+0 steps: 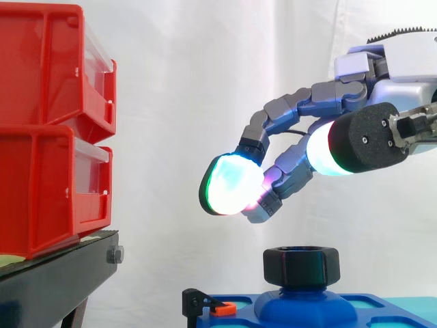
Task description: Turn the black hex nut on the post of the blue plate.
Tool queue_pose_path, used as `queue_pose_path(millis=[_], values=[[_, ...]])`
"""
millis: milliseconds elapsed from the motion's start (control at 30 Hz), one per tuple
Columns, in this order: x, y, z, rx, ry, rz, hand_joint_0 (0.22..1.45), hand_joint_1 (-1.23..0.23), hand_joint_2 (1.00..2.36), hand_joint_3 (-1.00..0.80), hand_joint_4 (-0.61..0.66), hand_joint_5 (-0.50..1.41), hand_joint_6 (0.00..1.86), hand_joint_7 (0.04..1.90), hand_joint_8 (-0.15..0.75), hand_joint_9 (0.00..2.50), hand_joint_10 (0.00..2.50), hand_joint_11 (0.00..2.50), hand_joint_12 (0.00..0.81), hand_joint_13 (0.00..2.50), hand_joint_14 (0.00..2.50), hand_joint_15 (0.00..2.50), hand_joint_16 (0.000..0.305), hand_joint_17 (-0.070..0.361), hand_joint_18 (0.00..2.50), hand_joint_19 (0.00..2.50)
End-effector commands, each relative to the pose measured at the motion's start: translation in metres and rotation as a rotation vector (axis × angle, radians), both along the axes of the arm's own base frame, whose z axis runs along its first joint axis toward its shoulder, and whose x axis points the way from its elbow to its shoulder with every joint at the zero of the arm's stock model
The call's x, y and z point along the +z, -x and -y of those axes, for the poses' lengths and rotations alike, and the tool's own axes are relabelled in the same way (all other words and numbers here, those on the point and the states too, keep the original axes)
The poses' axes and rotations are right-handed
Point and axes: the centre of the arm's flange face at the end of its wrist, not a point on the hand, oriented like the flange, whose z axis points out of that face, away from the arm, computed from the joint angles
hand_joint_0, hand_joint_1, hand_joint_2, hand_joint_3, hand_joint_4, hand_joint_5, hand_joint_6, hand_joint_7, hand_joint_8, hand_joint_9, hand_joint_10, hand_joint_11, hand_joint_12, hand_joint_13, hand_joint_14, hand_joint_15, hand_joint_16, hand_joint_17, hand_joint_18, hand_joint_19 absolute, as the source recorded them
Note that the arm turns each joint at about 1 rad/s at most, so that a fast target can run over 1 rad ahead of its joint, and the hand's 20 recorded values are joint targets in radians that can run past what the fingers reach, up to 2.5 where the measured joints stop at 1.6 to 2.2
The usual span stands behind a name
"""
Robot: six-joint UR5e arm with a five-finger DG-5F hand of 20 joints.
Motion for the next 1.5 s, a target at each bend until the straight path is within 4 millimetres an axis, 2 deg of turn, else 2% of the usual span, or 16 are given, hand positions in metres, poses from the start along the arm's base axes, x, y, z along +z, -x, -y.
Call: queue_pose_path(millis=[0,67,633,933,1067,1467], values=[[-0.006,-0.004,0.001,0.0,0.004,-0.009,0.55,-0.46,1.0,-0.5,0.25,-0.19,0.5,0.72,0.278,0.57,0.0,0.0,0.312,0.49,0.0,0.11,0.034,0.077,0.34,0.29],[-0.013,-0.005,0.001,0.002,0.005,-0.015,0.55,-0.46,1.0,-0.5,0.25,-0.19,0.5,0.72,0.277,0.57,0.0,0.0,0.312,0.48,0.0,0.11,0.034,0.077,0.34,0.29],[-0.016,-0.003,-0.001,0.108,0.023,-0.063,0.55,-0.46,1.0,-0.5,0.25,-0.19,0.5,0.72,0.278,0.57,0.0,0.0,0.306,0.48,0.0,0.1,0.034,0.076,0.33,0.28],[-0.016,-0.002,0.009,0.117,0.044,-0.059,0.55,-0.46,1.0,-0.5,0.25,-0.19,0.5,0.72,0.276,0.58,0.0,0.0,0.305,0.48,0.0,0.1,0.033,0.075,0.33,0.29],[-0.027,-0.006,0.012,0.131,0.048,-0.065,0.55,-0.46,1.0,-0.5,0.25,-0.19,0.5,0.72,0.276,0.58,0.0,0.0,0.305,0.48,0.0,0.1,0.033,0.075,0.33,0.29],[-0.024,-0.006,0.027,0.133,0.077,-0.045,0.55,-0.46,1.0,-0.5,0.25,-0.19,0.5,0.72,0.276,0.57,0.0,0.0,0.302,0.48,0.0,0.1,0.032,0.072,0.31,0.29]])
